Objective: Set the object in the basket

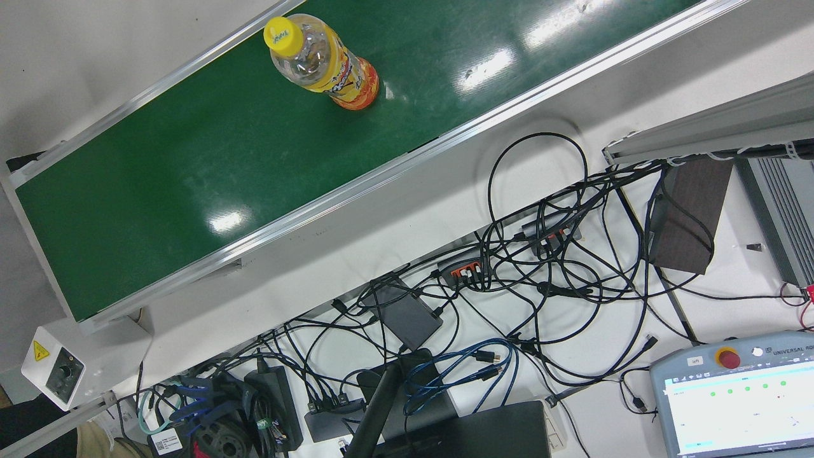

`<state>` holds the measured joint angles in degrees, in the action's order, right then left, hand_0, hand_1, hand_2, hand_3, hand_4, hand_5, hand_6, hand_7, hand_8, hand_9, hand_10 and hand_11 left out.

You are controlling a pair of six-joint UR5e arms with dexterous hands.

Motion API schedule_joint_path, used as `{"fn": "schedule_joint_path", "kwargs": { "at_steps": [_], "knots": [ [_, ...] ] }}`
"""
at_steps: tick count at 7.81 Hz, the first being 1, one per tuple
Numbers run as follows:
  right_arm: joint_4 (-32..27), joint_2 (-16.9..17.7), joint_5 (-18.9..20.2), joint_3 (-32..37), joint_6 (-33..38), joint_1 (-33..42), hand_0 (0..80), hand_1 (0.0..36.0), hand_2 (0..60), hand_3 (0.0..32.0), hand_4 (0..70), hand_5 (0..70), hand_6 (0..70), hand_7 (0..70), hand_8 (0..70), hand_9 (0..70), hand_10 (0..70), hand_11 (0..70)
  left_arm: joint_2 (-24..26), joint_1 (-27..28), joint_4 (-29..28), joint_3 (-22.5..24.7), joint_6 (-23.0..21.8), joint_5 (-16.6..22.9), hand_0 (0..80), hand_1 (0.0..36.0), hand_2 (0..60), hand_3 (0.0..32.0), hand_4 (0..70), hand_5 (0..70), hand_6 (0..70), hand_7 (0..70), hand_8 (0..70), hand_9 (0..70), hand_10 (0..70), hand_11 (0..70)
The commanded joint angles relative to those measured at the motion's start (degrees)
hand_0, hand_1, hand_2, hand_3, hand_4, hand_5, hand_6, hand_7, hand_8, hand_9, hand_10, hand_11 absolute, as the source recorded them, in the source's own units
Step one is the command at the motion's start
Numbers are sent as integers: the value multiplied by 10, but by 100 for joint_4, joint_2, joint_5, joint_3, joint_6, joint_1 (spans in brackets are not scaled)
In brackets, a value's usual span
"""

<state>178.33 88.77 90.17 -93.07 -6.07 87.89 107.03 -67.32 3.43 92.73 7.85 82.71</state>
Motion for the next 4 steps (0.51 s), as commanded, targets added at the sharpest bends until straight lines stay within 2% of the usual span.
{"fn": "schedule_joint_path", "kwargs": {
  "at_steps": [1, 4],
  "knots": [
    [0, 9, 0, -1, 0, 0, 0, 0, 0, 0, 0, 0, 0, 0, 0, 0, 0, 0, -7, 0, 0, -9, -3, 0, 631, 114, 0, 0, 1, 159, 0, 0, 0, 0, 4, 28],
    [0, 9, 0, -1, 0, 0, 0, 0, 0, 0, 0, 0, 0, 0, 0, 0, 0, 0, -7, -9, 0, -9, 6, 0, 631, 114, 0, 0, 2, 164, 0, 0, 0, 0, 6, 32]
  ]
}}
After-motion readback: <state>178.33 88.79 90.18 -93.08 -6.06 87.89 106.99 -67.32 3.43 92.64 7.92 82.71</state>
